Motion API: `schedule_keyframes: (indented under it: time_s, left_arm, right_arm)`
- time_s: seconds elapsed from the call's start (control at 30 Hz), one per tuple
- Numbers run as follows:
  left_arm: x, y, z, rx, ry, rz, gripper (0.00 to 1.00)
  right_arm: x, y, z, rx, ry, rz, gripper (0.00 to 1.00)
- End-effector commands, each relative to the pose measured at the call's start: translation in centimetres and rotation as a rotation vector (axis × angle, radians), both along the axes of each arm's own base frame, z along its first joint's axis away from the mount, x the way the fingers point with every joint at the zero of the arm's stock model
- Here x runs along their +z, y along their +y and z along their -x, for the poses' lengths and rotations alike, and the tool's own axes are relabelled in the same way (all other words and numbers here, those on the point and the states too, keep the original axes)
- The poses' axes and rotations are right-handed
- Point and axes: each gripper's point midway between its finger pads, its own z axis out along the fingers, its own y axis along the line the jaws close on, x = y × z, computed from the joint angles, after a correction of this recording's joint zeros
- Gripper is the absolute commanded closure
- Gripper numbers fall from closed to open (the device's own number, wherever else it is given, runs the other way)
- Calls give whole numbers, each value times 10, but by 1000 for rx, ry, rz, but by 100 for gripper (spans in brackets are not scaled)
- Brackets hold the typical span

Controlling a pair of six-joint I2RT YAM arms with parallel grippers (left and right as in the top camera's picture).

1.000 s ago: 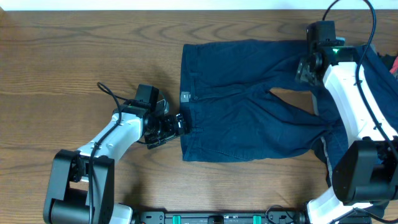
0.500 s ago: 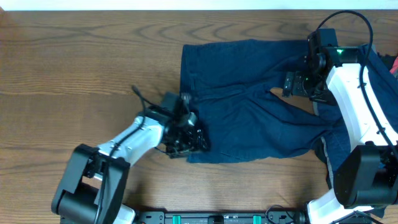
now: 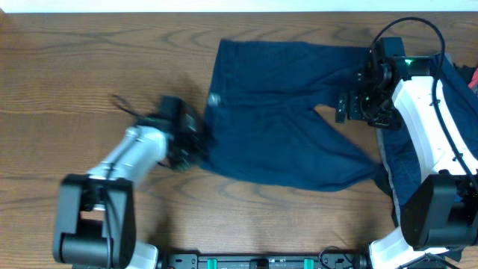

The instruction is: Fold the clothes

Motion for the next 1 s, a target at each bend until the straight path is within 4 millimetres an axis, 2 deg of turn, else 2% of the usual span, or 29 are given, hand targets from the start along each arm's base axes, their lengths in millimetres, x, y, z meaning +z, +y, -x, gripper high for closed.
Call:
schedule_keyframes:
  time_s: [0.0,0.07,0.13,0.23,0.37,0.5,0.6,0.67,0.77,0.83,0.97]
  left_arm:
    - [23,56,-41,130,-91,-51,94]
    - [24,77,-42,182,-81,-56,94]
    - [20,95,-33,196,-47,-84,94]
    - [12,117,-10,232,46,-171,94]
    - [11,116,7,217,116,-173,94]
    - [11,117,12,216,136,-179,94]
    - [11,116,13,217,141,-178,94]
    - [11,116,16,218,154,-177,94]
    - [11,115,21,215,177,-175,94]
    - [12,114,25,214,191,-174,94]
    - [12,113,30,211,214,-171,94]
  right_arm:
    - [12,29,6,120,-17,-173,1]
    - [17,50,12,189,-14,-283,1]
    - [22,70,19,278,-10,-357,1]
    - [18,77,27,285,28,-313,1]
    - [10,80,38,253,82,-231,1]
    - [4,98,62,322,159,-226,5]
    - [-5,112,75,374,188,-219,12]
    - [-14,119,68,369,148,-207,18]
    - [-27,138,45,397,29,-238,22]
    - [-37,145,37,417,-17,-240,23]
    - [-68,150,41,442,-29,-228,22]
